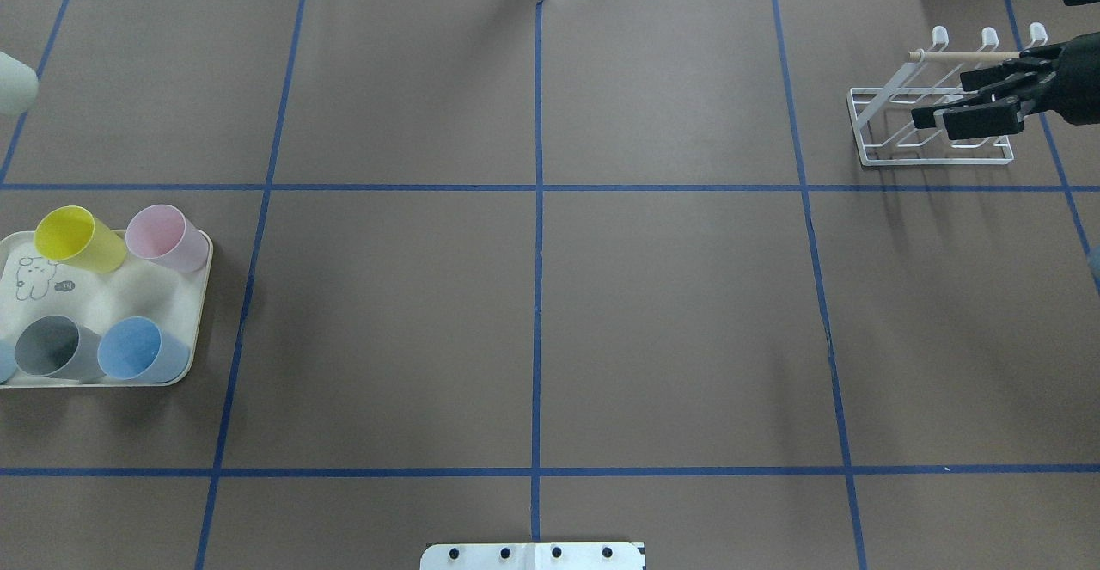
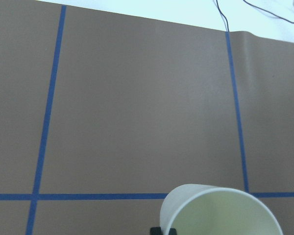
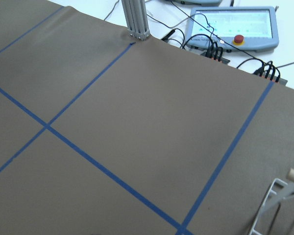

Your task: Transfer IKEA cup to right arm and place on rack

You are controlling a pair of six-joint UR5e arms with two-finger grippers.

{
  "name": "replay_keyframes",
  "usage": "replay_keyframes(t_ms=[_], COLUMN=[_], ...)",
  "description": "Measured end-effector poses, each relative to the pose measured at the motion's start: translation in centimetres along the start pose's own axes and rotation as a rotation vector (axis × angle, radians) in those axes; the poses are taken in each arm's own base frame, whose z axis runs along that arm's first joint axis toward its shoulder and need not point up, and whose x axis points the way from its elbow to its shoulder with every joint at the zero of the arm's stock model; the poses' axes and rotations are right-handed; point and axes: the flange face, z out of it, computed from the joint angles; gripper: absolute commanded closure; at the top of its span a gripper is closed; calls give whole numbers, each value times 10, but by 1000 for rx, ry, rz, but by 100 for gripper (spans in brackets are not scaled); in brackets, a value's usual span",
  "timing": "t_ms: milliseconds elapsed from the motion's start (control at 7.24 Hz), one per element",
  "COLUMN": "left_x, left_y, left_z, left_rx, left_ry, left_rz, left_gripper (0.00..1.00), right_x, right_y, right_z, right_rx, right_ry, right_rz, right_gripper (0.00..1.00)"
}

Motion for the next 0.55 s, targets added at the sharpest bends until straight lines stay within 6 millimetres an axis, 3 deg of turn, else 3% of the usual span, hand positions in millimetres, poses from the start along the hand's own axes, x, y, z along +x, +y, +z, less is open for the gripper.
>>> replay_keyframes(t_ms=[276,553], left_x=[94,179], left_y=[25,48], left_z=[4,15], left_rx=[-69,-149], left_ry=[96,162], left_rz=[-181,-320], left_gripper=[100,100], right_x=[-40,-98], right_y=[-18,-46], right_z=[30,62], right_rx=[108,183], right_ry=[16,-25], right_rz=[-88,-162], right_gripper=[1,2])
